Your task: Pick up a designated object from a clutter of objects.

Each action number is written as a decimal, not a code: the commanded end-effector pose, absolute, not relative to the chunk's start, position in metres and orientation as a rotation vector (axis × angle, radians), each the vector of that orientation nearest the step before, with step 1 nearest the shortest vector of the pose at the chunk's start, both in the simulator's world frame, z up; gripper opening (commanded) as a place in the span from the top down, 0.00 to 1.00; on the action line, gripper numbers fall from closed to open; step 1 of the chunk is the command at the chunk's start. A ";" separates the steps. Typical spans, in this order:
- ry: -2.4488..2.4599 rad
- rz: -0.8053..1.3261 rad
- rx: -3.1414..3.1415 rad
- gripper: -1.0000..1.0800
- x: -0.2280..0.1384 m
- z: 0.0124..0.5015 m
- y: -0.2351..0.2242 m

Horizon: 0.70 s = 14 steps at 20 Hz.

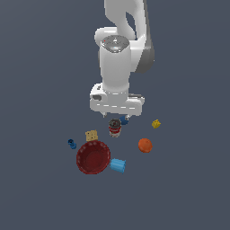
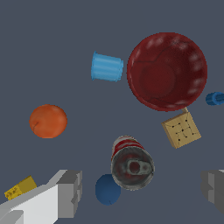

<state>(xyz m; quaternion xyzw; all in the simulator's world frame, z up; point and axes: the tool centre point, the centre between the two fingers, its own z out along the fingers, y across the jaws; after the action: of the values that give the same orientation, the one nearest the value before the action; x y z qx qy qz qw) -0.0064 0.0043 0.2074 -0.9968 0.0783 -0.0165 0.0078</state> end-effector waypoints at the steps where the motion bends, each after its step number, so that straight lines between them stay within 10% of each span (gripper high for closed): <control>1: 0.296 -0.038 -3.116 0.04 -0.015 0.183 0.003; 14: 0.417 0.000 -3.114 0.04 -0.043 0.128 0.000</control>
<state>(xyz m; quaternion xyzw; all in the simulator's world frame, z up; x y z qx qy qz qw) -0.0422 0.0005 0.1299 -0.9914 0.1309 0.0000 0.0002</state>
